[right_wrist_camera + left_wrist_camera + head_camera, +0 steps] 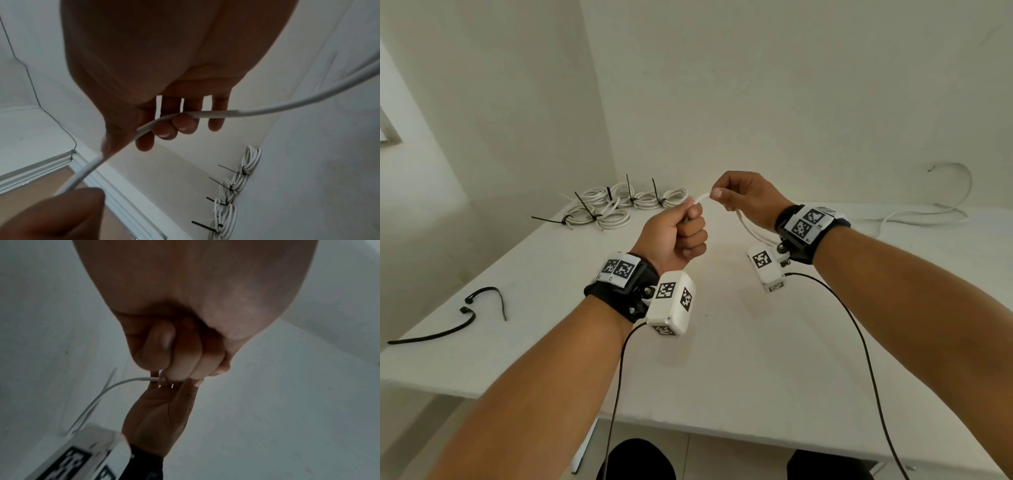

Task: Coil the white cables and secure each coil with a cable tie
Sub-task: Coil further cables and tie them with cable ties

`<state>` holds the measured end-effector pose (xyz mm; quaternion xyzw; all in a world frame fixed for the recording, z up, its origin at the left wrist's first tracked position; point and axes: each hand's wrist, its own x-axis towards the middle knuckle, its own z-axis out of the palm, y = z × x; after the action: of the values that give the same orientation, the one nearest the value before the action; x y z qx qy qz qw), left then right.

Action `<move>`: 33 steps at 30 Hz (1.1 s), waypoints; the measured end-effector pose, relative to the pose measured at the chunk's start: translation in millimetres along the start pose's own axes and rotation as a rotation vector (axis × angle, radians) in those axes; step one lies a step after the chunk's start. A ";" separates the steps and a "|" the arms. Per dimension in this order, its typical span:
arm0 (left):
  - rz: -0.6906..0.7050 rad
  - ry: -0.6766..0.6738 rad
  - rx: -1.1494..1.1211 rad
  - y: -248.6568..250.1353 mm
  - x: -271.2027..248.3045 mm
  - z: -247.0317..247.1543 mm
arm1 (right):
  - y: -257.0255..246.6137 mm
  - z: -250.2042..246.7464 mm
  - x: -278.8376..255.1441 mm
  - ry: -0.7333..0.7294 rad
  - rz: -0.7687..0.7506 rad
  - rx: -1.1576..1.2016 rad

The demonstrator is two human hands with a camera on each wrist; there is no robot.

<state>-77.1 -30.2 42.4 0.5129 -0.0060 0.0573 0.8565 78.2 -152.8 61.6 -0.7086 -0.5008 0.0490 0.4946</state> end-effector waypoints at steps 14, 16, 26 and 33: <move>0.278 -0.289 -0.143 22.7 -1.4 36.7 | -6.2 3.5 -16.3 -0.015 0.052 0.056; 0.359 -0.201 -0.132 25.5 11.8 29.9 | -3.0 9.7 -19.6 -0.039 0.094 -0.092; 0.492 0.374 0.151 -3.7 57.6 -0.3 | 8.0 27.2 -34.1 -0.175 0.084 -0.421; 0.331 0.434 0.967 -31.9 62.4 -9.9 | 8.6 24.6 -47.7 -0.283 0.089 -0.607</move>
<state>-12.3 -30.6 14.0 0.8162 0.1172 0.2916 0.4848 46.4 -173.0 22.4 -0.8310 -0.5246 0.0170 0.1841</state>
